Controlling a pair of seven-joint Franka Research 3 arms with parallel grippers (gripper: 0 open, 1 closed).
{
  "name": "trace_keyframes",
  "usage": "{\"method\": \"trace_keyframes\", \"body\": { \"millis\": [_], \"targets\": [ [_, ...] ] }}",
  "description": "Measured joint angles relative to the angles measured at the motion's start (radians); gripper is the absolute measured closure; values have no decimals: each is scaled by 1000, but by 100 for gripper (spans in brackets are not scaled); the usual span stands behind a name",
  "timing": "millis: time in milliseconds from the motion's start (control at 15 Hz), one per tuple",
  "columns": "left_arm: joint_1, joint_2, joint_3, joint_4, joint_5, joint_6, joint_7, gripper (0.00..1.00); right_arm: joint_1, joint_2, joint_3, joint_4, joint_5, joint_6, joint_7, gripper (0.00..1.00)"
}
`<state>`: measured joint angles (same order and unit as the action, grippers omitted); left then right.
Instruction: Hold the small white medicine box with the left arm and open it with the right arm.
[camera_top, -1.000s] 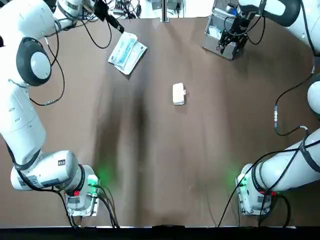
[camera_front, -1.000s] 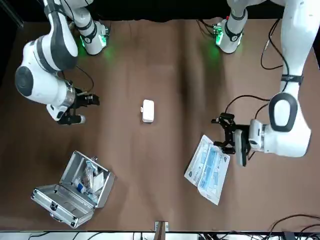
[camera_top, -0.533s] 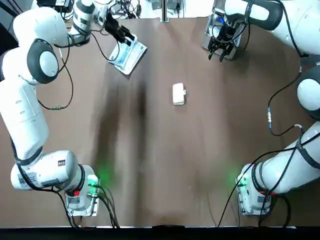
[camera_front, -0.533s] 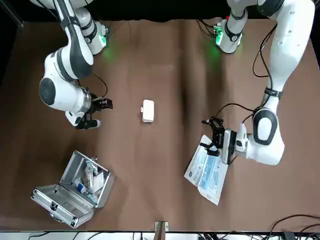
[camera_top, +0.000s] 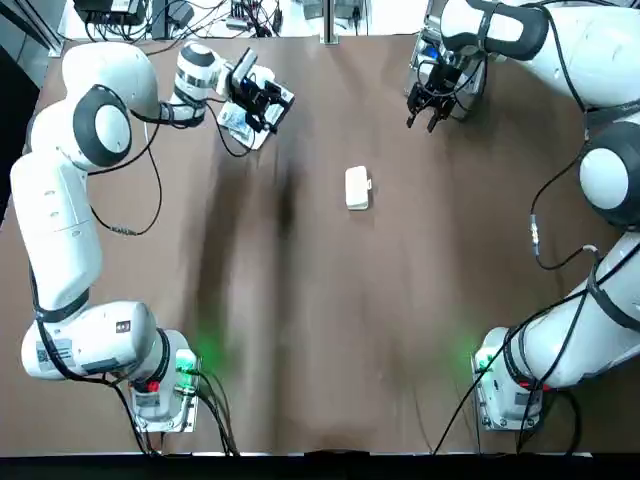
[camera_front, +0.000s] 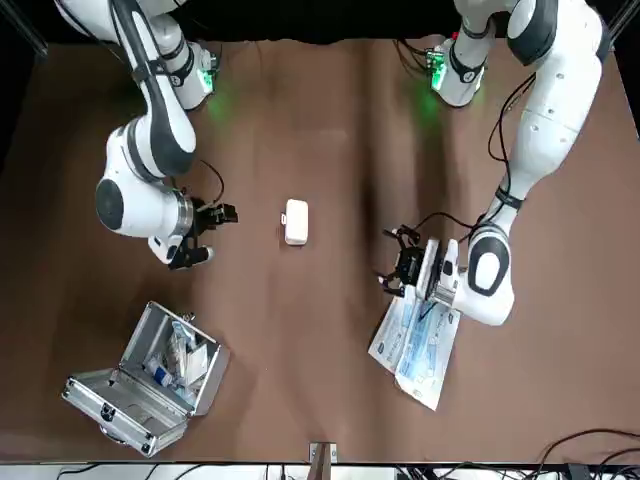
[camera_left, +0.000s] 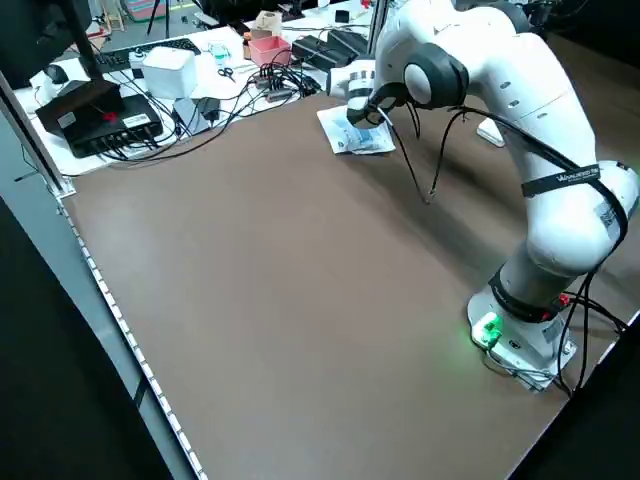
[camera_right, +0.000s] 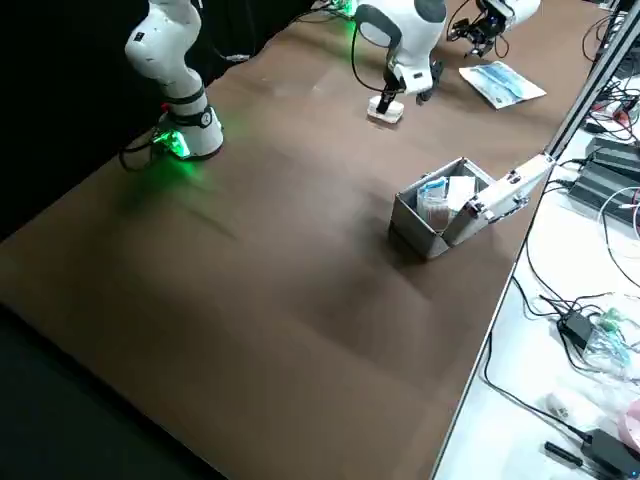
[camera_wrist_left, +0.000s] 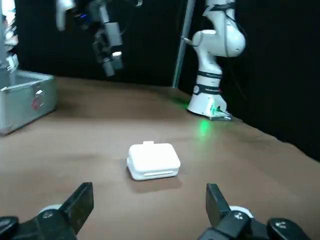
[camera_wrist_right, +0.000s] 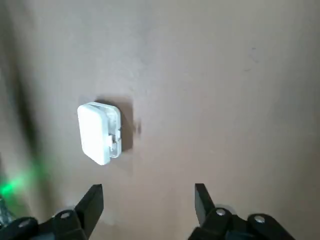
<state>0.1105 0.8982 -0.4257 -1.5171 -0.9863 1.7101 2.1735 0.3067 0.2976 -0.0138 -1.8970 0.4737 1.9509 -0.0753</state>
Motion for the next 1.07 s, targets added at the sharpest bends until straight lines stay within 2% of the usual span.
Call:
{"method": "trace_keyframes", "body": {
  "millis": [333,600,733,800,867,933,1067],
  "targets": [
    [-50,19,-5,-36,-3,7,83,0,0,49,0,0,56,13,-74,19],
    [-104,42,-6,-40,-48,127,83,0,15,68,1,-33,110,71,-97,23],
    [-134,58,-6,-40,-77,162,91,0,28,89,1,-45,142,89,-113,36],
    [-150,65,-6,-38,-95,182,116,0,34,99,1,-47,150,100,-117,36],
    [-170,73,-6,-35,-104,199,138,0,40,108,1,-50,153,108,-118,43],
    [-193,82,-6,-30,-110,216,149,0,44,114,1,-53,154,115,-119,54],
    [-233,104,-6,-19,-115,241,160,0,47,127,1,-56,157,120,-121,57]
  ]
}}
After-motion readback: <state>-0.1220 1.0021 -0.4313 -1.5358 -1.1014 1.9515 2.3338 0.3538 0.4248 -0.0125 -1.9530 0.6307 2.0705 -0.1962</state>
